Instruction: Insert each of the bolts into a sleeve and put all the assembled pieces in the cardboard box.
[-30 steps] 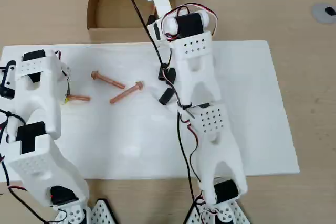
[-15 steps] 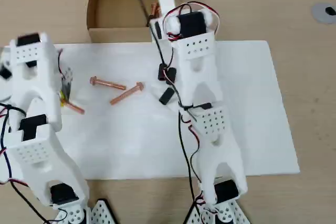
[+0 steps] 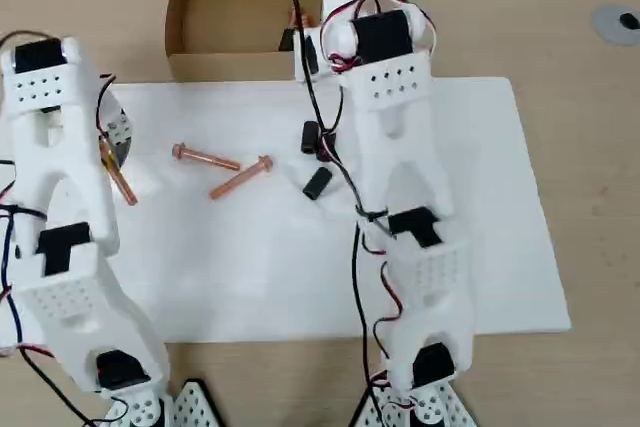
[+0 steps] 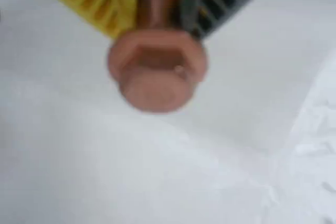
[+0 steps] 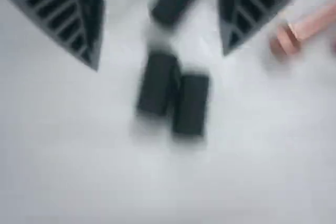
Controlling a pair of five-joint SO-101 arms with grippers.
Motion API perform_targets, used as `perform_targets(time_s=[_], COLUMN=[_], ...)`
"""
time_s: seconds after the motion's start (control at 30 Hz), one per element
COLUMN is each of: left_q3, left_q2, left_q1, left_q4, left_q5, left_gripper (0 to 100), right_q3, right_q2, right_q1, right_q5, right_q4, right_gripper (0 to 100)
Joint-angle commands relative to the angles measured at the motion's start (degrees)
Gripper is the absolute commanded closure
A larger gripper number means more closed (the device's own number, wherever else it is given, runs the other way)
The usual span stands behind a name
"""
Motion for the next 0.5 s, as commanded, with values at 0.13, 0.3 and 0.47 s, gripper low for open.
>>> perform_targets(time_s=[0.13,0.3,0.47], left_q3=[-1.2,-1.1,2.0], left_q2=[-15.2,-24.0,-32.0], left_q1=[0.8,0.8,0.8], left_q4=[0.4,0.4,0.4], left_q5=[-14.6,-18.0,-19.1], left_gripper=[99,99,99], right_q3=[24.3,28.8,30.9], right_q2=[-8.8,-8.7,-8.7], right_q1=[-4.4,-5.8,-5.7], right_q5=[-1.2,-1.9,-8.6], right_q4=[0.4,-2.2,-3.5], right_gripper=[81.4,81.4,81.4])
